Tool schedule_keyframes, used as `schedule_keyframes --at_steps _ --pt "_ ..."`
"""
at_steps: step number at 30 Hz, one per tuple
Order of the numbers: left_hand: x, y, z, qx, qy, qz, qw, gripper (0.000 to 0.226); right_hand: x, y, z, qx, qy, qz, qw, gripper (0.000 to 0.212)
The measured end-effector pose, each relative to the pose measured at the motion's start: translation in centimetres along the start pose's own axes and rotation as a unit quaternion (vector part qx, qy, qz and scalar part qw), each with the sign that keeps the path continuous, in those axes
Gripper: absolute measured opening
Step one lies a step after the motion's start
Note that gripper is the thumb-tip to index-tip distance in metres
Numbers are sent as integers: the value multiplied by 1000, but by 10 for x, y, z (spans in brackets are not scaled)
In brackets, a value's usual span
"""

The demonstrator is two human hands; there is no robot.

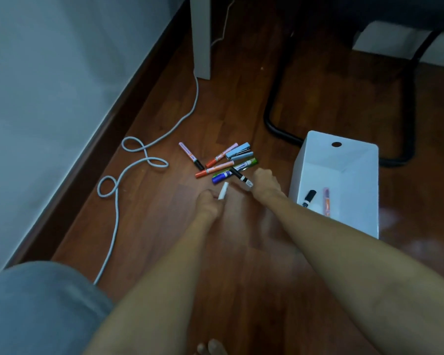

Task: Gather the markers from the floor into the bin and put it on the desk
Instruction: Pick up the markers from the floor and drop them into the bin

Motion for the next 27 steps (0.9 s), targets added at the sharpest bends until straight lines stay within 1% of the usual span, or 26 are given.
schedule_keyframes --at_steps 1,2,4,5,6,8,10,12,13,15,17,20,23,27 --pt "-7 -2 -4 5 -19 3 1000 8 2 -1 -6 -4 28 8 1000 35" --pt "-14 -5 -9 12 -39 8 999 10 5 -1 -15 -8 48 17 999 38" --pt "-30 -8 -17 20 -70 13 997 33 8 -1 -34 -26 69 32 997 36" --pt "-39 -11 -22 19 -89 12 996 36 9 0 -45 -35 78 37 996 34" --pt "-50 -15 -25 17 -92 18 995 31 10 0 -56 -44 87 40 994 32" --pt "-73 -22 -31 4 -69 46 997 10 9 -1 -79 -61 98 50 992 29" --pt "-96 -32 -35 1 -56 86 995 17 7 -5 -101 -73 115 65 989 27" --pt "-121 -44 -36 3 -59 121 991 9 1 -11 -123 -80 146 80 983 30" --pt "-134 -50 -33 5 -60 134 989 10 -4 -14 -134 -85 160 89 979 32" --pt "-161 -63 -24 19 -54 154 986 21 -18 -22 -155 -93 179 107 974 33" --pt "-184 -72 -13 21 -42 172 984 24 -35 -27 -171 -99 190 128 968 31" --pt "-212 -85 10 36 -36 203 978 22 -64 -36 -191 -116 206 164 958 29" --pt "-224 -95 40 64 -21 224 972 21 -92 -47 -202 -135 241 203 939 28" --pt "-224 -106 72 82 1 223 971 10 -125 -58 -194 -141 259 222 929 39"
Point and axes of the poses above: each hand's wrist, its own y-axis towards the middle knuckle, its own z-axis out of the palm, x = y × z, the point moved 2 cm from there along y, towards the middle knuckle, and after that the axes turned 10 degrees about y, right-handed, at the moved point
